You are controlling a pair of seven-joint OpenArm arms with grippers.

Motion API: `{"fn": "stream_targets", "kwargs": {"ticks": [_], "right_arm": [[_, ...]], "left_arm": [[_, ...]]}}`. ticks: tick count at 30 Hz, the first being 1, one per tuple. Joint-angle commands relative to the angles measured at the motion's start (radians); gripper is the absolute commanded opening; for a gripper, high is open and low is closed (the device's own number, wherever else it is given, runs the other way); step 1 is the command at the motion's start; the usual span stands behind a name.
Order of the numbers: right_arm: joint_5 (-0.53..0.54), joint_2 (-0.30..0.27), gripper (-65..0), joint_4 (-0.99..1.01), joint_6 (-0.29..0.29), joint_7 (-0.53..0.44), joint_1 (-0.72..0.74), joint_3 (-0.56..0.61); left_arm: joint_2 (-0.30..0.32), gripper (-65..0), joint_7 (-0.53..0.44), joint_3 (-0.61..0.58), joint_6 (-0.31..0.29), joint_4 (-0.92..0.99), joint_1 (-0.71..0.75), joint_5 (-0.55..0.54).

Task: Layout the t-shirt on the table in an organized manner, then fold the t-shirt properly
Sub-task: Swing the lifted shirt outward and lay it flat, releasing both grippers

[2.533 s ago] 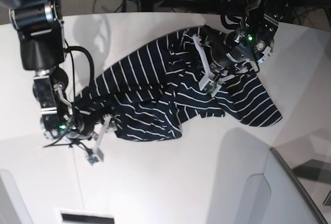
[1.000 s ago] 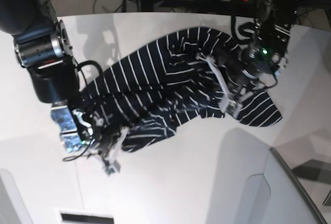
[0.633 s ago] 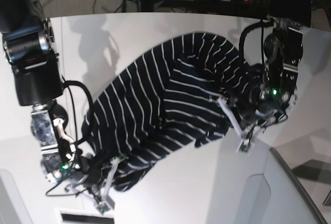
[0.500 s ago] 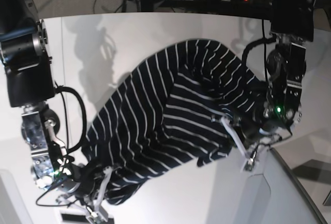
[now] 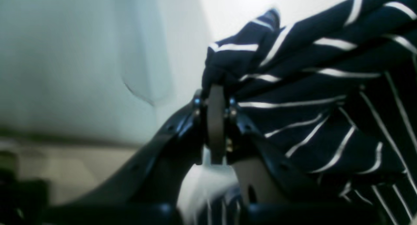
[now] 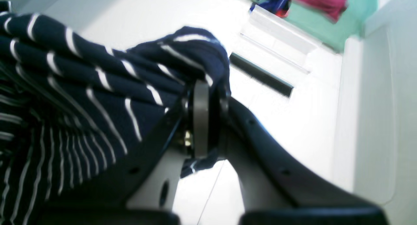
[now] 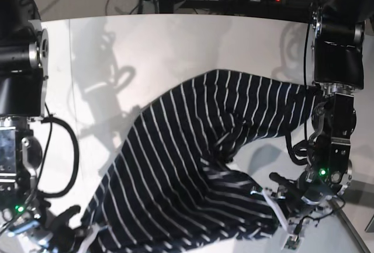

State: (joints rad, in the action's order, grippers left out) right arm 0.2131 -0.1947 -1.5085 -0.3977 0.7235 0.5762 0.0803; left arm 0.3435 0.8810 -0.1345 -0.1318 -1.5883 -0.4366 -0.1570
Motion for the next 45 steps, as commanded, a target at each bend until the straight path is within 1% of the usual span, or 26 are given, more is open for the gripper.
{"fn": "stream_targets", "kwargs": {"ticks": [1,3,6,7,9,11,14,17,20,24,27,30,35,36,38,40,42,45], "right_arm": [[-0.025,-0.018,-65.0,-0.047,0.023,-0.009,0.043,-0.018],[-0.025,-0.018,-65.0,-0.088,0.023,0.018,0.043,-0.034],[-0.025,-0.018,-65.0,-0.123,0.021,0.063,0.028,-0.096],[-0.025,-0.018,-65.0,-0.128,0.012,0.071,0.003,-0.116],[-0.025,-0.021,-65.0,-0.149,-0.031,0.072,-0.040,-0.149],[-0.025,-0.032,-65.0,-0.192,-0.056,0.074,-0.114,-0.179],[-0.025,-0.035,-65.0,-0.241,-0.056,0.074,-0.221,-0.224],[-0.025,-0.032,-65.0,-0.287,-0.056,0.074,-0.344,-0.302],[-0.025,-0.030,-65.0,-0.335,-0.056,0.078,-0.459,-0.345],[-0.024,-0.025,-65.0,-0.376,-0.059,0.121,-0.598,-0.414],[-0.024,-0.005,-65.0,-0.366,-0.059,0.117,-0.691,-0.455],[-0.025,0.014,-65.0,-0.312,-0.059,0.115,-0.744,-0.494],[-0.025,0.016,-65.0,-0.168,-0.054,0.112,-0.798,-0.503],[-0.025,0.016,-65.0,-0.140,-0.054,0.095,-0.804,-0.511],[-0.025,0.018,-65.0,-0.073,-0.054,0.032,-0.818,-0.520],[-0.027,0.018,-65.0,-0.013,-0.054,-0.009,-0.818,-0.521],[-0.027,0.011,-65.0,0.033,-0.054,-0.022,-0.816,-0.521],[-0.027,0.011,-65.0,0.050,-0.054,-0.025,-0.815,-0.515]], "left_arm": [[0.016,-65.0,-0.001,0.011,0.024,-0.016,-0.034,0.053],[0.012,-65.0,-0.003,0.011,0.024,-0.030,-0.046,0.044],[0.018,-65.0,-0.001,0.016,0.024,-0.086,-0.026,0.020],[0.019,-65.0,-0.001,0.023,0.024,-0.113,-0.001,0.009],[0.027,-65.0,0.000,0.023,0.024,-0.171,0.042,0.006],[0.035,-65.0,0.000,0.022,0.024,-0.235,0.115,0.009],[0.036,-65.0,0.023,0.022,0.024,-0.298,0.226,0.015],[0.036,-65.0,0.033,0.023,0.024,-0.369,0.359,0.015],[0.036,-65.0,0.031,0.025,0.024,-0.389,0.474,0.017],[0.036,-65.0,0.028,0.023,0.024,-0.392,0.609,0.010],[0.036,-65.0,0.028,0.023,0.024,-0.393,0.691,0.015],[0.036,-65.0,0.028,0.012,0.024,-0.392,0.767,0.017],[0.035,-65.0,0.033,0.022,0.028,-0.386,0.862,0.018],[0.035,-65.0,0.034,0.023,0.028,-0.383,0.875,0.020],[0.036,-65.0,0.036,0.023,0.030,-0.380,0.899,0.027],[0.030,-65.0,0.039,0.022,0.030,-0.373,0.927,0.075],[0.018,-65.0,0.056,0.011,0.030,-0.370,0.947,0.149],[-0.028,-65.0,0.057,0.022,0.028,-0.369,0.948,0.213]]}}
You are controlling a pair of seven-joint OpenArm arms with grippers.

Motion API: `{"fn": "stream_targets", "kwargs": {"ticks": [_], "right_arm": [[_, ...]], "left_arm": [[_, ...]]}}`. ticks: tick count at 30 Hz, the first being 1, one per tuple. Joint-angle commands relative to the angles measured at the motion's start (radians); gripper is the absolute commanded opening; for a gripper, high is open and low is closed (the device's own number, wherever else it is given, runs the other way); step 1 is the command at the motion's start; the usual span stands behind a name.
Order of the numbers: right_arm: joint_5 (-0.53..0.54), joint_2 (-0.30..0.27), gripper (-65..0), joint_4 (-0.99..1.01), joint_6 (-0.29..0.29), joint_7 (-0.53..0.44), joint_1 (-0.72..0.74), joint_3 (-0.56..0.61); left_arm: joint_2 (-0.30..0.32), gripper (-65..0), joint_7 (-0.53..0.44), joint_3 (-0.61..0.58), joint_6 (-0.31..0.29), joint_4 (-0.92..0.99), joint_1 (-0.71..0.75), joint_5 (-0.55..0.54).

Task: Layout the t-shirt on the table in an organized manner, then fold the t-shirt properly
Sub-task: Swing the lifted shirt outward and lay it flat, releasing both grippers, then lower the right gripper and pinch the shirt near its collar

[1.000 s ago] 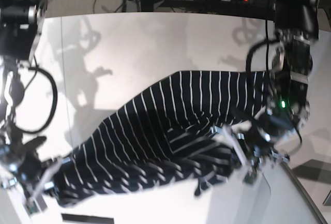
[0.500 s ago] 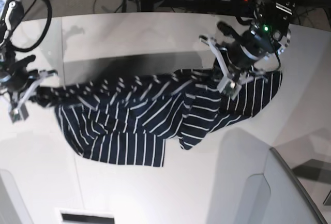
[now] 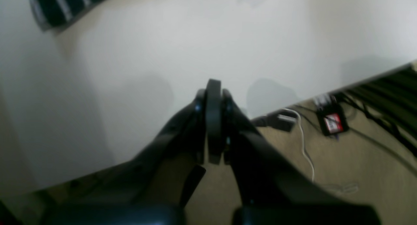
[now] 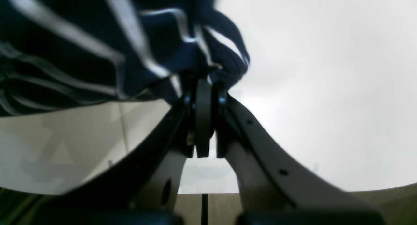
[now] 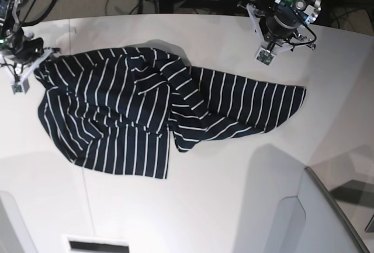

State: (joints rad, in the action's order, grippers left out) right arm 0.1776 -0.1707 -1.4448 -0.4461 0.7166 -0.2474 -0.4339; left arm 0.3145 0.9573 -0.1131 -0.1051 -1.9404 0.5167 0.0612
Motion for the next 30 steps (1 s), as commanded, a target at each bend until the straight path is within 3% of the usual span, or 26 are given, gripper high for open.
{"fn": "stream_targets", "kwargs": {"ticks": [1,7,9,11,14,16,18,21,25,30], "right_arm": [[0.009,-0.011,-65.0,-0.014,-0.006,-0.018,0.010,-0.001],[0.009,-0.010,-64.7,-0.014,-0.006,-0.012,0.023,-0.001],[0.009,-0.011,-60.8,-0.014,-0.006,-0.007,0.021,-0.001],[0.009,-0.013,-50.6,-0.018,-0.006,0.041,0.020,-0.001],[0.009,-0.013,-28.7,-0.078,-0.013,0.110,0.015,-0.003],[0.012,-0.010,-16.8,-0.170,-0.013,0.108,-0.016,-0.003],[0.013,-0.007,-15.8,-0.288,-0.015,0.108,-0.031,0.002],[0.013,-0.010,-16.1,-0.403,-0.056,0.108,-0.039,0.079],[0.010,-0.010,-16.2,-0.485,-0.076,0.110,0.001,0.271],[0.010,-0.007,-16.2,-0.488,0.025,0.110,0.075,0.585]], "left_arm": [[-0.007,-65.0,-0.019,0.000,0.002,-0.017,-0.010,0.004],[-0.056,-65.0,-0.016,0.002,0.002,-0.017,-0.106,0.007],[-0.070,-65.0,-0.013,0.003,0.002,-0.017,-0.137,0.007],[-0.073,-65.0,-0.013,0.013,0.002,-0.015,-0.158,0.007],[-0.104,-64.7,-0.013,0.086,0.002,-0.015,-0.186,0.007],[-0.122,-51.3,-0.016,0.157,-0.002,-0.015,-0.203,0.007],[-0.136,-40.5,-0.018,0.224,-0.003,-0.015,-0.218,0.007],[-0.137,-32.7,-0.021,0.315,-0.003,-0.015,-0.224,-0.010],[-0.130,-31.9,-0.022,0.505,-0.003,0.031,-0.224,-0.156],[-0.104,-32.1,-0.024,0.674,-0.003,0.160,-0.212,-0.304]]}}
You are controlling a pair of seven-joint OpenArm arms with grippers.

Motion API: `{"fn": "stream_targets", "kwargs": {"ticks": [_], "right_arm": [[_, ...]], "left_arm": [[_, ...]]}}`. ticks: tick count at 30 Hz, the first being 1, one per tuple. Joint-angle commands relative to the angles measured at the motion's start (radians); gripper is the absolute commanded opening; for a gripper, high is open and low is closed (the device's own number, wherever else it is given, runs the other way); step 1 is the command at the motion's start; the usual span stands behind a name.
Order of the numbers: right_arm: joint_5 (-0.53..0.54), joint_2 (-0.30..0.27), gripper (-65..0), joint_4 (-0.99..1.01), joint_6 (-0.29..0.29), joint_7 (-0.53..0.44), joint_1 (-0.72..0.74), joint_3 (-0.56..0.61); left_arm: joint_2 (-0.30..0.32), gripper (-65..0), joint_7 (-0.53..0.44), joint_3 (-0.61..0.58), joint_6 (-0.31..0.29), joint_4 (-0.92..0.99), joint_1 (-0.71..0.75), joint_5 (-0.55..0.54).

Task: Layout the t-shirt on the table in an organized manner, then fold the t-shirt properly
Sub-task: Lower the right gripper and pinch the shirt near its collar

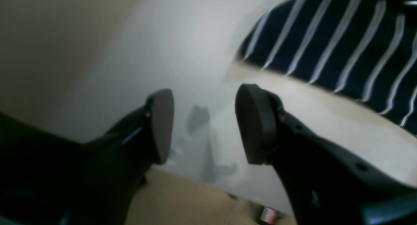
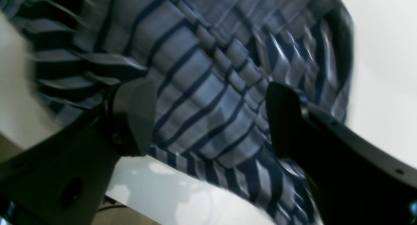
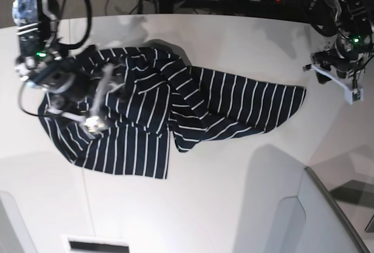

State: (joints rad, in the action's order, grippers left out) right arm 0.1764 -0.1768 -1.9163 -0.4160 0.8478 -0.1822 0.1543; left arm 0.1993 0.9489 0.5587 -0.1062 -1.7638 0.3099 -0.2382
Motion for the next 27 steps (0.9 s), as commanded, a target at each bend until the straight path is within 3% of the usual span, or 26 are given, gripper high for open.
{"fn": "stream_targets", "kwargs": {"ticks": [1,5,7,15,22,24,27], "right_arm": [[0.012,0.000,-16.4,-0.015,0.027,-0.023,0.023,0.063],[0.012,0.021,-16.4,0.011,0.179,-0.023,0.118,0.318],[0.012,0.053,-16.4,0.062,0.214,-0.023,0.161,0.385],[0.012,0.179,-16.4,0.326,0.214,-0.034,0.269,0.471],[0.012,0.205,-17.1,0.479,0.214,-0.121,0.286,0.474],[0.012,0.207,-23.9,0.499,0.214,-0.138,0.286,0.474],[0.012,0.205,-39.8,0.504,0.214,-0.149,0.286,0.472]], "left_arm": [[0.012,-32.1,-0.015,0.022,-0.002,0.002,-0.004,-0.022],[0.010,-32.1,-0.092,0.056,-0.002,0.031,0.036,-0.031],[0.010,-32.1,-0.133,0.056,-0.002,0.032,0.058,-0.031],[0.009,-32.1,-0.147,0.056,-0.002,0.035,0.059,-0.031],[0.009,-32.1,-0.152,0.022,-0.002,0.035,0.047,-0.031],[0.012,-32.1,-0.152,-0.012,-0.002,0.035,0.047,-0.031],[0.012,-32.1,-0.152,-0.070,-0.002,0.035,0.047,-0.031]]}}
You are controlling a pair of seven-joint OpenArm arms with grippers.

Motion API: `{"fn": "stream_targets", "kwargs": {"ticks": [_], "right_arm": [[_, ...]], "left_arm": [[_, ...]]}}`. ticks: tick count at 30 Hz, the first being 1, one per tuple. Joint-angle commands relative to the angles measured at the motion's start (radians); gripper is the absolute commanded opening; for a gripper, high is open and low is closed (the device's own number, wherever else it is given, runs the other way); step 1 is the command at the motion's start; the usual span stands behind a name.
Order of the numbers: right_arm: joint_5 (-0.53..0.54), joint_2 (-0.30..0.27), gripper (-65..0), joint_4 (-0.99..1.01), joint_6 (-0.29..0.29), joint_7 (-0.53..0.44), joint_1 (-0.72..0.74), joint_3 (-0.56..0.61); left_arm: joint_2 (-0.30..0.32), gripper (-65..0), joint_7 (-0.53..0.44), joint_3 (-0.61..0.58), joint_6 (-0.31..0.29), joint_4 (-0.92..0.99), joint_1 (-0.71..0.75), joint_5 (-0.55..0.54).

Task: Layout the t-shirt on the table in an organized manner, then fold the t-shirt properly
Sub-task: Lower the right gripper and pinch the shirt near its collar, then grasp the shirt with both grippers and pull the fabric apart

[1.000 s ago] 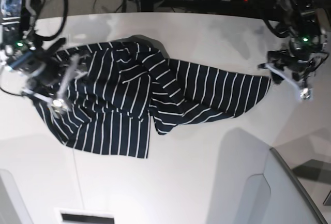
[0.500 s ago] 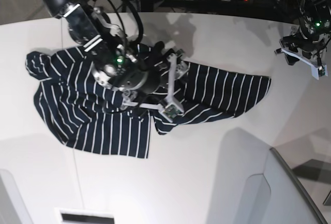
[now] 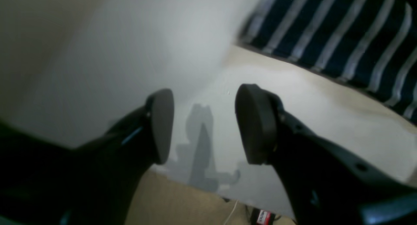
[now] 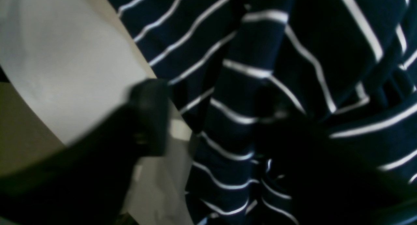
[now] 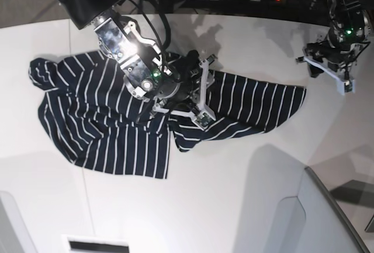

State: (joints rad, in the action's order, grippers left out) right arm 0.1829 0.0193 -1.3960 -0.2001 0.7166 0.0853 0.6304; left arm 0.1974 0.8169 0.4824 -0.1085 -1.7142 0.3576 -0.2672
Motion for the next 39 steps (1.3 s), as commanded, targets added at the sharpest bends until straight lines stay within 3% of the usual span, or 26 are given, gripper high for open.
{"fn": "stream_targets", "kwargs": {"ticks": [1,4,6,17,26,31,35,39], "right_arm": [[0.005,0.009,-44.7,-0.016,-0.002,-0.018,0.018,-0.004],[0.005,0.005,-60.3,-0.033,-0.002,-0.012,0.012,-0.005],[0.005,-0.002,-64.2,-0.072,-0.002,-0.007,-0.002,-0.005],[0.007,-0.123,-64.4,-0.452,-0.003,0.139,-0.132,-0.007],[0.005,-0.186,-64.4,-0.558,-0.002,0.131,-0.193,-0.008],[0.005,-0.215,-64.4,-0.589,-0.002,0.128,-0.190,-0.008],[0.005,-0.230,-64.4,-0.609,-0.003,0.128,-0.186,-0.008],[0.005,-0.232,-64.5,-0.610,-0.003,0.130,-0.187,-0.008]], "left_arm": [[0.012,-32.1,-0.021,-0.012,0.000,-0.014,-0.002,-0.002],[0.010,-32.1,-0.021,-0.054,0.000,-0.013,-0.019,-0.002],[0.010,-32.1,-0.021,-0.090,0.000,-0.013,-0.021,-0.002],[-0.017,-31.3,-0.020,-0.350,0.000,0.070,-0.134,-0.010],[-0.016,-32.1,-0.021,-0.620,0.000,0.250,-0.242,-0.010],[-0.017,-32.1,-0.026,-0.646,0.000,0.406,-0.323,-0.004],[-0.017,-32.3,-0.118,-0.653,0.000,0.558,-0.409,-0.002],[-0.019,-32.3,-0.140,-0.653,0.000,0.684,-0.506,-0.002]]}}
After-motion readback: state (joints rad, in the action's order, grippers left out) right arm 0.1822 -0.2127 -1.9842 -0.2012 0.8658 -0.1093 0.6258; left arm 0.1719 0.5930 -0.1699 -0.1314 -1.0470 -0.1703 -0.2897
